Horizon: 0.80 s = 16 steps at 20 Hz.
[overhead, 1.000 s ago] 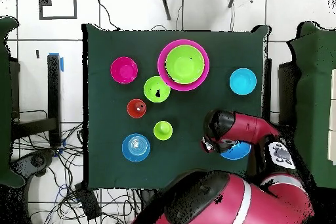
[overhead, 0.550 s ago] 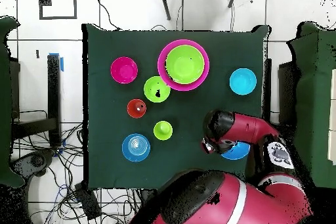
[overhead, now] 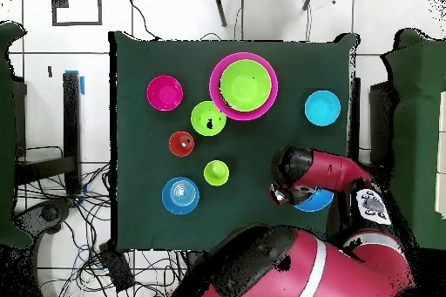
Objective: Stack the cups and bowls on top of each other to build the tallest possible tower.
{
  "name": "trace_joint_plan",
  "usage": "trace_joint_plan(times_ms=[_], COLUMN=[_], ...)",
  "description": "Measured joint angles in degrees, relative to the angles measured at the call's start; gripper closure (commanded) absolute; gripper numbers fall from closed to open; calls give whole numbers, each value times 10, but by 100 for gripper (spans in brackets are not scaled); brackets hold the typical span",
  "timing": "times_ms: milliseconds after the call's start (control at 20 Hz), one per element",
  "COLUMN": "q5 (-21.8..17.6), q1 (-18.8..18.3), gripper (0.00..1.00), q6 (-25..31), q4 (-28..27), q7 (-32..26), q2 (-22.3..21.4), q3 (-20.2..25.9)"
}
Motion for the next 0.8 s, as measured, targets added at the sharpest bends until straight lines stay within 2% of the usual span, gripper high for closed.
trace_joint_plan(times_ms=[350,800], q5=[0,0], q1=[0,0], gripper=[0,0], q6=[-10,-54], q4=[-5,-14], q7=[0,0], q2=[0,7], q3=[0,-4])
